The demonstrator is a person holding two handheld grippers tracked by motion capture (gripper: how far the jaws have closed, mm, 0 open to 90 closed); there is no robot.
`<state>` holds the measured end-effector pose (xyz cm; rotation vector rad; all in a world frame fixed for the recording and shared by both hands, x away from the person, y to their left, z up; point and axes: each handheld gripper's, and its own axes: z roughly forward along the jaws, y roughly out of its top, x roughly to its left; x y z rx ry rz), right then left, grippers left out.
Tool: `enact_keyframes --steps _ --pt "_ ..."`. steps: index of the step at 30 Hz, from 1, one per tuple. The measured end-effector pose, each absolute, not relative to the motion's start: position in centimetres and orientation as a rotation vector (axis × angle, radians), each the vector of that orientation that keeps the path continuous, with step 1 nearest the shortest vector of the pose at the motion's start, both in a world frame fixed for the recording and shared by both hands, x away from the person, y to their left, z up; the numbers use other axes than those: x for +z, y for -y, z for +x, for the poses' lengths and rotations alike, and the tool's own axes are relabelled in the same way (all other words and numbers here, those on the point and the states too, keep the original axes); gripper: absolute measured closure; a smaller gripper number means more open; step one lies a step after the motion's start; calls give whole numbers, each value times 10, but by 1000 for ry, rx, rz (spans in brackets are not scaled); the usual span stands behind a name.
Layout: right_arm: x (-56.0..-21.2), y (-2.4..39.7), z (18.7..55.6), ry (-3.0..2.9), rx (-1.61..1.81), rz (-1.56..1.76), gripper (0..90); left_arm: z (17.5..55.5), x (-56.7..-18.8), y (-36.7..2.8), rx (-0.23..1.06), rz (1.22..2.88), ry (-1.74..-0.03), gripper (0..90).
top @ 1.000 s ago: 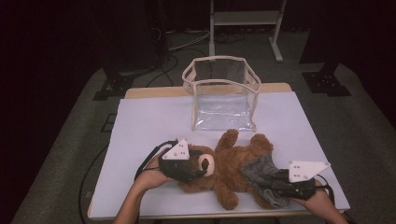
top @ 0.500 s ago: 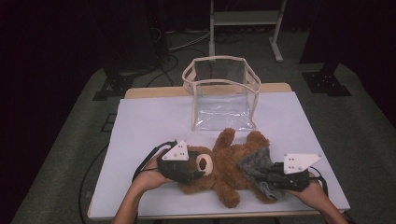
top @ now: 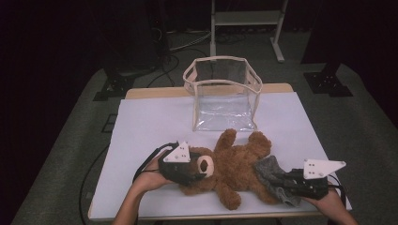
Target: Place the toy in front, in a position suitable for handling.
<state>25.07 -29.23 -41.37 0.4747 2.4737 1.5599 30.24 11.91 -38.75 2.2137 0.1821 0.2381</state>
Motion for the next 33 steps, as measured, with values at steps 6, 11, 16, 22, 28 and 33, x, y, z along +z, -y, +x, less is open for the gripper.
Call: enact_keyframes --steps 6,11,16,22,28,33 --pt "-412 277 264 -2485 1567 448 788 299 -388 -119 246 2227 -161 304" --pt "-425 294 258 -2501 1550 529 788 299 -388 -119 241 2223 -152 306" --pt "-428 313 250 -2490 1510 603 789 300 -388 -119 239 2224 -155 305" --pt "-408 299 253 -2452 1528 519 788 301 -389 -118 239 2220 -164 300" --pt "-405 269 265 -2452 1521 475 789 301 -390 -120 239 2219 -165 300" --pt "-418 281 259 -2457 1516 550 789 300 -390 -119 237 2218 -156 300"
